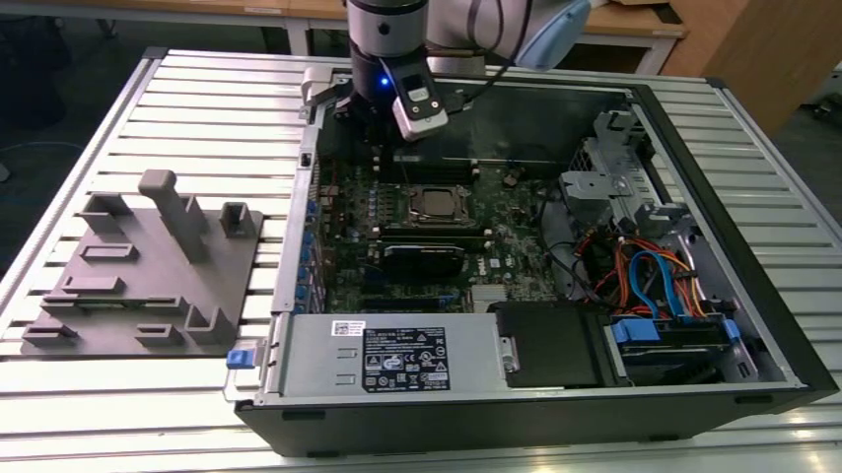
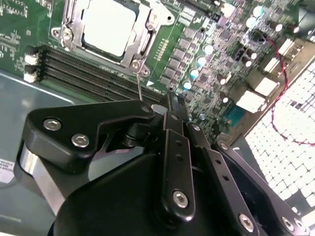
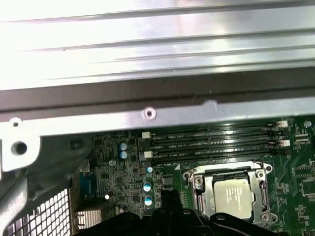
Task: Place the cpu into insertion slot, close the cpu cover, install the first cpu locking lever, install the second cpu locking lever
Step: 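Install the first cpu locking lever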
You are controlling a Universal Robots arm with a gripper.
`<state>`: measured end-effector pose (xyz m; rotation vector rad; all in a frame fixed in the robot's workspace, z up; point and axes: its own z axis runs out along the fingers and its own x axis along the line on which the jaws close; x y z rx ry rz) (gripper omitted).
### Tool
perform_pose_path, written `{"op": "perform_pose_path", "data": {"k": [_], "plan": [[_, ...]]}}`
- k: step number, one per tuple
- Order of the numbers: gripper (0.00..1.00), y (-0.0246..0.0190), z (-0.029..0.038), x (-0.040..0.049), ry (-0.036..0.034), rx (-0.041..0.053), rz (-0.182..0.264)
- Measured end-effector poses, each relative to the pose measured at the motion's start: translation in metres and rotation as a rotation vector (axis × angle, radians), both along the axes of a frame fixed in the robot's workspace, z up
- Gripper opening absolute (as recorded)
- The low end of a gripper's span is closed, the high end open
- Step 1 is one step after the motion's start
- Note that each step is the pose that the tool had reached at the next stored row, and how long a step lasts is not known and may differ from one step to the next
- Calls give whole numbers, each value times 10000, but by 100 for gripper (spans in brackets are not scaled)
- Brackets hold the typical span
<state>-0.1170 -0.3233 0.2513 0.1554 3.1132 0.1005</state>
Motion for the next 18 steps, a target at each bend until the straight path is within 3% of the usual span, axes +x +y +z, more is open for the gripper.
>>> {"op": "perform_pose_path", "data": {"k": [2,3,4,9,18], "plan": [[10,27,1,0,-1,0,0],[10,79,0,6,-2,0,1],[10,87,1,12,-2,0,1],[10,96,1,72,-1,-1,2],[10,96,1,93,-1,-1,1]]}}
